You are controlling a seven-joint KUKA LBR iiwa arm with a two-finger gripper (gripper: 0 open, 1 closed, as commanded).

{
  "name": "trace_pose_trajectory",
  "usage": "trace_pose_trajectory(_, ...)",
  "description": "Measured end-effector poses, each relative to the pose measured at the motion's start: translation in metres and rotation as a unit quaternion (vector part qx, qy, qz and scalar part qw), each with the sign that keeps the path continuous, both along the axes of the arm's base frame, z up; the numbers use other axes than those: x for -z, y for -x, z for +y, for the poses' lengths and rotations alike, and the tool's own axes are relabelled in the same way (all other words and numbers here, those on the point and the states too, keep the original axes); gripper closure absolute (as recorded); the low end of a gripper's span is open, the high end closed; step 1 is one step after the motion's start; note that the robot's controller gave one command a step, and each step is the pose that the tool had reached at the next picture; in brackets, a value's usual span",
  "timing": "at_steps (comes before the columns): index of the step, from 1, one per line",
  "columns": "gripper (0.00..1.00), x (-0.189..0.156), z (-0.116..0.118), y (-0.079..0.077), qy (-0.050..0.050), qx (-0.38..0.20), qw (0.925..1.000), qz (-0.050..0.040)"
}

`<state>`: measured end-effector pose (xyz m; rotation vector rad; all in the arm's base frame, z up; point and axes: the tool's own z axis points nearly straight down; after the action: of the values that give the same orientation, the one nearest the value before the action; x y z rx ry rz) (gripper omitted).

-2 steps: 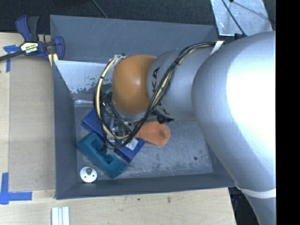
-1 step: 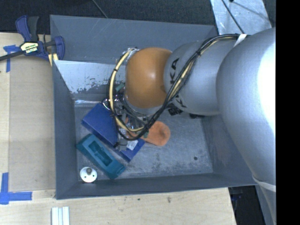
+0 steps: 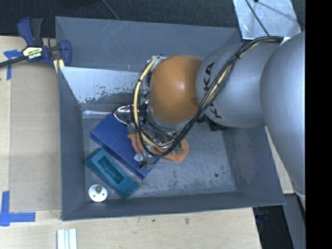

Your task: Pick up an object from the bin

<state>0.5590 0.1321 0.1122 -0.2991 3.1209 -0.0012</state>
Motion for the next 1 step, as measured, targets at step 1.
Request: trace_pose_trajectory(1,1.0,0.0304,-0.0084,0.0164,-0.002,-0.053,0.9986,-0.0045)
